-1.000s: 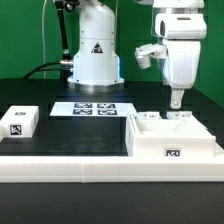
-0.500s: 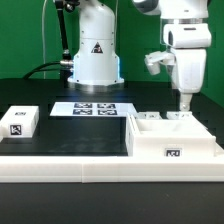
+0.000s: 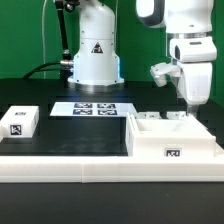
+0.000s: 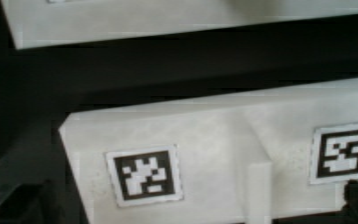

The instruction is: Assemble cabinet

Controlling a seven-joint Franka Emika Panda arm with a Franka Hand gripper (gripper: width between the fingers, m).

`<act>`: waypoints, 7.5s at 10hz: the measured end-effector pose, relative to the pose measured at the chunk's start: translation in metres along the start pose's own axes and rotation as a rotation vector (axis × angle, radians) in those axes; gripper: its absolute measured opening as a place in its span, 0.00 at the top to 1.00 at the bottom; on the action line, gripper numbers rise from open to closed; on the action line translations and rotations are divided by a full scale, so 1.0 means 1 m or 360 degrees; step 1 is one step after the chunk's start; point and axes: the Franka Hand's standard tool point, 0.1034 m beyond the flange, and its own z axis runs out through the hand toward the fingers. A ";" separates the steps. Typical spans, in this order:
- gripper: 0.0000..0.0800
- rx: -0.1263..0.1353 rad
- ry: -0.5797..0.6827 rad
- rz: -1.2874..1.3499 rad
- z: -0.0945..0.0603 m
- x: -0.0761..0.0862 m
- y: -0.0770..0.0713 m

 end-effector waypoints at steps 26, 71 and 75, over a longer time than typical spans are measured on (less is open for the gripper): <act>0.91 0.0037 -0.0098 0.0058 -0.043 -0.045 0.017; 0.91 -0.0077 -0.0027 0.0010 -0.041 -0.056 0.151; 0.91 -0.0072 -0.0027 0.0013 -0.040 -0.057 0.154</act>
Offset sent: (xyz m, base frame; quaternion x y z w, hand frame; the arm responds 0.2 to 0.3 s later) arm 0.0001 0.0008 -0.0082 -0.0007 0.0029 0.0023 1.0000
